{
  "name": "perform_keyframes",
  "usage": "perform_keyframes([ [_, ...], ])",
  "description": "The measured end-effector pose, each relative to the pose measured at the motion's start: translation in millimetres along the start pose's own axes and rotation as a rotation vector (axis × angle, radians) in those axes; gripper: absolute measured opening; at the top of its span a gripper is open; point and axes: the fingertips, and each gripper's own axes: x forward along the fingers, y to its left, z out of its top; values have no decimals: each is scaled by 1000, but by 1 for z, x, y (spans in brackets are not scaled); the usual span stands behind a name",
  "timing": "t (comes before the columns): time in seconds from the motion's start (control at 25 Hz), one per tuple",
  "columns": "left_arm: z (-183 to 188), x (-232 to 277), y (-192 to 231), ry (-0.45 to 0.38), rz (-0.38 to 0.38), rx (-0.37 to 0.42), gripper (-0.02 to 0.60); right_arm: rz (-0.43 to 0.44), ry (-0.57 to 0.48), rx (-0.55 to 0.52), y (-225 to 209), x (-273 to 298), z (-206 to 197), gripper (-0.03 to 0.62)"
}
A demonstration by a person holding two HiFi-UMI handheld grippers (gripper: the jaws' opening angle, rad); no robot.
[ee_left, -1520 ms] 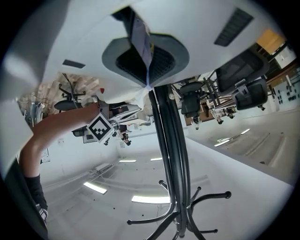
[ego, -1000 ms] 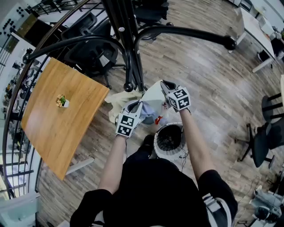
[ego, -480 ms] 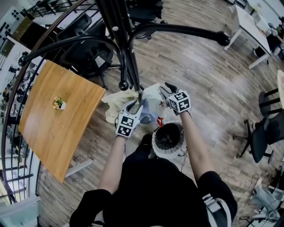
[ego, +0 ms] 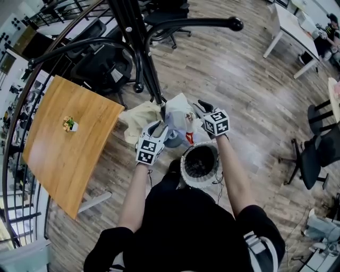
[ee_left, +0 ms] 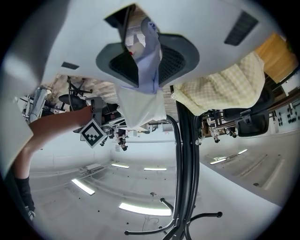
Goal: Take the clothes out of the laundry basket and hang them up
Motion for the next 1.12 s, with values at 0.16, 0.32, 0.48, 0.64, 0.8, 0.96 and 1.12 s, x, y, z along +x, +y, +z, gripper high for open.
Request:
perform_keyframes([
  [0.16,0,-9,-5,-19,9,-29,143,-2,-27,3,6,-21,-1,97],
  [0.32,1,-19,-13,-41,19,-43,109,-7,-58,-19,14,-42,1,35],
  [0.48,-3,-30,-22,-48,31,-47,92,-11,-72,-65,27,-61,-1,17],
  [0.64,-2,-42,-29,-73,63,-51,61,1,-92,-63,39,-84,-5,8],
  [0.8,0,-54,-32,-111,94,-74,37,-4,-98,-47,44,-104,-14,8],
  [0.96,-2,-61,-38,-121,97,-78,32,-23,-102,-48,46,-125,-24,8],
  [1.12,-4,-69,-47,-131,103,-75,31,-32,-122,-4,46,-145,-32,8],
])
